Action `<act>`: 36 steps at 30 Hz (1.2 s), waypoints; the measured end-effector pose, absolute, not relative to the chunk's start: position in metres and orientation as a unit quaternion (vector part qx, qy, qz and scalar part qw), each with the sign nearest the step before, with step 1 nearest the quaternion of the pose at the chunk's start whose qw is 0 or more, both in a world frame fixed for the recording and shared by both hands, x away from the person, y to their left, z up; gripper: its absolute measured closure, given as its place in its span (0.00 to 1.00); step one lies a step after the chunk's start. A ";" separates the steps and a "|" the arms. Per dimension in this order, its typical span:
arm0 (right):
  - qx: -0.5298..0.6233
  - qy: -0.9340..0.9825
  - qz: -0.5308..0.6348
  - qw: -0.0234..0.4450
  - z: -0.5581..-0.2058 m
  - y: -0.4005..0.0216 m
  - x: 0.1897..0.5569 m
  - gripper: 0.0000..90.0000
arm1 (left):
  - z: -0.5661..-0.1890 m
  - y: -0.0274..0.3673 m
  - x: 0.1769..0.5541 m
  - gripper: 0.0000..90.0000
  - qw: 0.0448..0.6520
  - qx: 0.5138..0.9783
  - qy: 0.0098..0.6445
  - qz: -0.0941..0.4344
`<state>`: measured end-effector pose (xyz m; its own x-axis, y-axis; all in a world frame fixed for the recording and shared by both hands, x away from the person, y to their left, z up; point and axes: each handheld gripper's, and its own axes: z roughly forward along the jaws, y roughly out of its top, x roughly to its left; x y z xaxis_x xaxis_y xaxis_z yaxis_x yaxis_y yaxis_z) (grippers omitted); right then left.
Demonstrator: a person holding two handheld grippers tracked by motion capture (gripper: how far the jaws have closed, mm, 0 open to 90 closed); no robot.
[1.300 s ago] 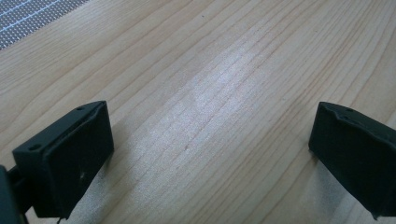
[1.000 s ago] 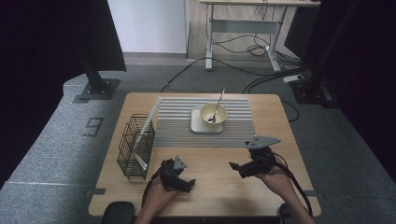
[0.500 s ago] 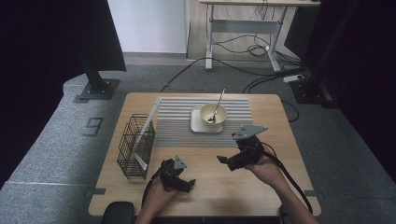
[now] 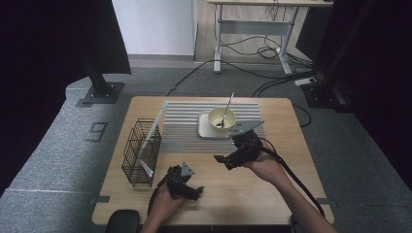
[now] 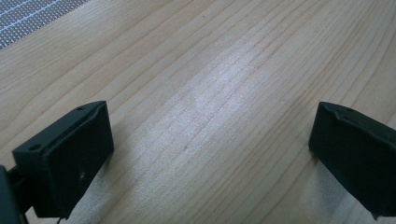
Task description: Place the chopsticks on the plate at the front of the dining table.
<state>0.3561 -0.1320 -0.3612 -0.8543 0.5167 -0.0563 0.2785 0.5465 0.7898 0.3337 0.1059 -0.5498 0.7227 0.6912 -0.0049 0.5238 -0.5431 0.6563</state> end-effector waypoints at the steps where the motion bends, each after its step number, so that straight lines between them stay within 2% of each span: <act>1: 0.227 0.869 0.417 0.141 -0.360 -0.129 0.357 0.00 | -0.550 0.106 0.333 0.00 0.326 0.869 0.350 0.129; 26: 0.168 0.886 0.422 0.090 -0.344 -0.047 0.364 0.00 | -0.550 0.101 0.327 0.00 0.324 0.870 0.348 0.128; 36: 0.140 0.897 0.410 0.088 -0.347 -0.013 0.358 0.00 | -0.550 0.101 0.327 0.00 0.326 0.869 0.348 0.130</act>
